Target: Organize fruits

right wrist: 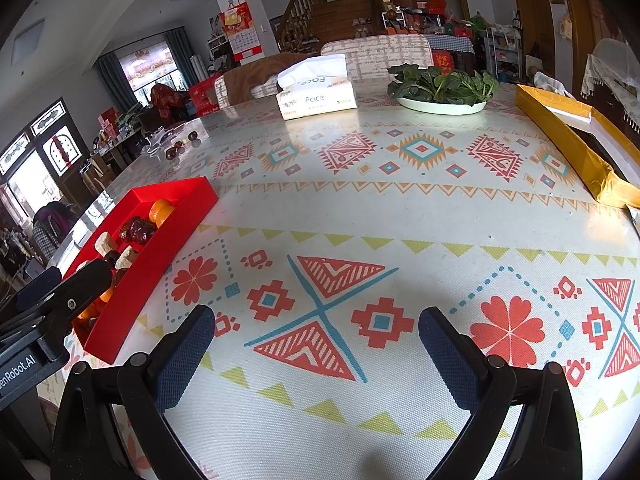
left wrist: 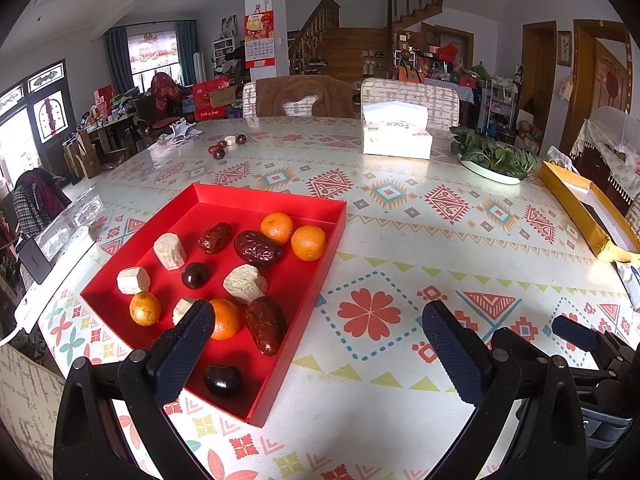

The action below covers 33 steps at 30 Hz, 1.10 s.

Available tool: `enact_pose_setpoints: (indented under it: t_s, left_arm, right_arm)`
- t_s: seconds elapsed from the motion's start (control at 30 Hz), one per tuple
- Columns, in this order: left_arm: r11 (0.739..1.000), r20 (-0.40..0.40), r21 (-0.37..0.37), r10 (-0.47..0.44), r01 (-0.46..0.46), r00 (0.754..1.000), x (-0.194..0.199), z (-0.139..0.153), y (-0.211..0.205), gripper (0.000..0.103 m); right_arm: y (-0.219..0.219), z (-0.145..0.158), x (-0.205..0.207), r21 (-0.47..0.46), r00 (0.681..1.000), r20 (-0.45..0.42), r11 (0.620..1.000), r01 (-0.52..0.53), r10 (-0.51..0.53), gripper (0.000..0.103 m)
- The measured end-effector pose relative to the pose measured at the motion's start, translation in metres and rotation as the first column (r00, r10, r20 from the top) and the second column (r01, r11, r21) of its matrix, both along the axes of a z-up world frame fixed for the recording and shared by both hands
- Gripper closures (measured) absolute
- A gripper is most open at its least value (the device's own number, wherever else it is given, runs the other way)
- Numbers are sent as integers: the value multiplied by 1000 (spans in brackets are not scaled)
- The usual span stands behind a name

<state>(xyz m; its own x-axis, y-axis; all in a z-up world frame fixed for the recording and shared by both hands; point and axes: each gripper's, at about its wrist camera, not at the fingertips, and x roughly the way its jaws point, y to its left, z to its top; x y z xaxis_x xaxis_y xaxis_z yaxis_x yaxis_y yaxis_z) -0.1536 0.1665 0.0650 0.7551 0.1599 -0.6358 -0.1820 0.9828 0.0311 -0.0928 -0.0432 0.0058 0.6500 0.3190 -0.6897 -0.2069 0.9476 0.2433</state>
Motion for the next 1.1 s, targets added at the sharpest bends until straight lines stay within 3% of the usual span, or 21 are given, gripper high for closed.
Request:
enact_pose_setpoints:
  t_s: [0.2,0.3,0.4,0.47,0.6,0.63,0.77,0.87,0.97,1.1]
  left_arm:
    - [1000,18,-4,1,-1,1000,-4,4,-3,0]
    - [1000,72,-18,8,-7,997,-11,15,-1,0]
    - [999,189,-32,33,-27,981,-26,38,2,0]
    - [998,290,-38,58,-49,955,-39,60,4,0]
    - [994,479,-48,108,-97,871,-65,108,3,0]
    - [992,528,-61,124,-108,840,-73,125,2,0]
    - [987,631,-118,162,-113,759,-99,175,0,0]
    - [978,659,-169,202,-119,725,-118,197,0,0]
    - [972,663,-227,201,-62,721,-131,197,5,0]
    - [972,617,-225,192,-63,763,-126,166,15,0]
  right_arm:
    - [-2,1,-3,10,1000,23,1000,10,-10,0]
    - [-9,9,-13,44,997,75,999,19,-23,0]
    - [-14,21,-23,41,991,127,999,28,-33,0]
    - [-16,35,-30,28,985,169,999,33,-37,0]
    - [-18,75,-43,-2,960,280,1000,28,-26,0]
    - [-18,88,-47,-10,951,310,1000,23,-19,0]
    - [-20,139,-55,-15,913,407,1000,1,5,0]
    - [-18,168,-62,-30,883,468,1000,-6,19,0]
    - [-7,168,-63,-44,887,458,998,-48,63,0]
    - [11,139,-58,-46,912,389,992,-120,129,0]
